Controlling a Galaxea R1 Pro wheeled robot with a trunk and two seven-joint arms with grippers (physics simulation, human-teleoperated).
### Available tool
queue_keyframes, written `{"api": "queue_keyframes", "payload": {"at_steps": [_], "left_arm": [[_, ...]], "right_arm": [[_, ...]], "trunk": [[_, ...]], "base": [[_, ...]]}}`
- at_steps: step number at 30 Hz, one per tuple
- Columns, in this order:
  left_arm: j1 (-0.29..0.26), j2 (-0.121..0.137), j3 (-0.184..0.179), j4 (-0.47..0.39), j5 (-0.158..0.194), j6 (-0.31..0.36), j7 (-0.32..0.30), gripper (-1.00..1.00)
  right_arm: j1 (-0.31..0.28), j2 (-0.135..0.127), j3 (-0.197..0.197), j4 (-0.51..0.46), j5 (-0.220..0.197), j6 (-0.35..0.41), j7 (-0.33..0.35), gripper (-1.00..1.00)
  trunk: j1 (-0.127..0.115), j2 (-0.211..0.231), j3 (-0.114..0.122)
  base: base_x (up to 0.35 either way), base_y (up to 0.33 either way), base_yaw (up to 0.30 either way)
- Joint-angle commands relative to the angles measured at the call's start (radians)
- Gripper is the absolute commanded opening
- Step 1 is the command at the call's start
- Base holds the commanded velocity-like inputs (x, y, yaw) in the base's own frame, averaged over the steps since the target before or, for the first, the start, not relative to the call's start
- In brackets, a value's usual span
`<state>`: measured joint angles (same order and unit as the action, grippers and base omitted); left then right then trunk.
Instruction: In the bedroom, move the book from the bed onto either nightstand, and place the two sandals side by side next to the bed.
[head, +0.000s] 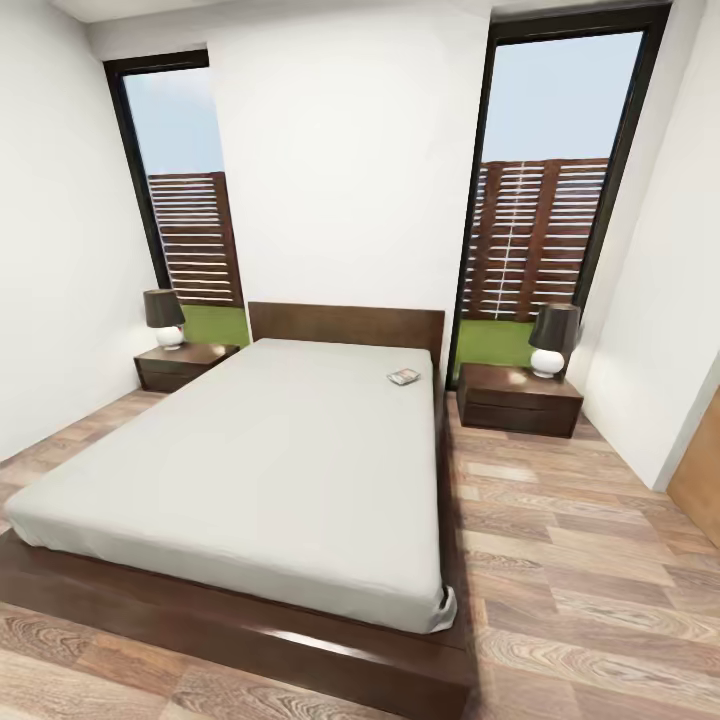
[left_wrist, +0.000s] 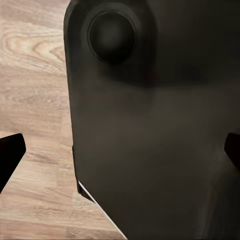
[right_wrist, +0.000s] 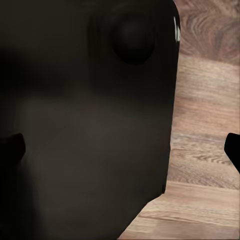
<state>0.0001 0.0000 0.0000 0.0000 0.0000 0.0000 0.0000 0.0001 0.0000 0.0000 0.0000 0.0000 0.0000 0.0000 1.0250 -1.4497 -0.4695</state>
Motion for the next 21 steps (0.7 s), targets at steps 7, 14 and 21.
{"api": "queue_keyframes", "payload": {"at_steps": [7,14,21], "left_arm": [[0.0,-0.014,-0.005,-0.014,-0.013,0.018,-0.002,1.0],[0.0,-0.018,-0.004,-0.04,-0.012,0.018,-0.002,1.0],[0.0,-0.018,-0.003,-0.043,-0.012,0.018,-0.002,1.0]], "right_arm": [[-0.001,0.004,0.002,0.013,0.002,0.012,0.006,1.0],[-0.006,0.005,0.002,0.012,-0.004,0.009,0.005,1.0],[-0.006,0.004,0.002,0.012,-0.005,0.009,0.005,1.0]], "trunk": [[0.0,0.0,0.0],[0.0,0.0,0.0],[0.0,0.0,0.0]], "base": [[0.0,0.0,0.0],[0.0,0.0,0.0],[0.0,0.0,0.0]]}}
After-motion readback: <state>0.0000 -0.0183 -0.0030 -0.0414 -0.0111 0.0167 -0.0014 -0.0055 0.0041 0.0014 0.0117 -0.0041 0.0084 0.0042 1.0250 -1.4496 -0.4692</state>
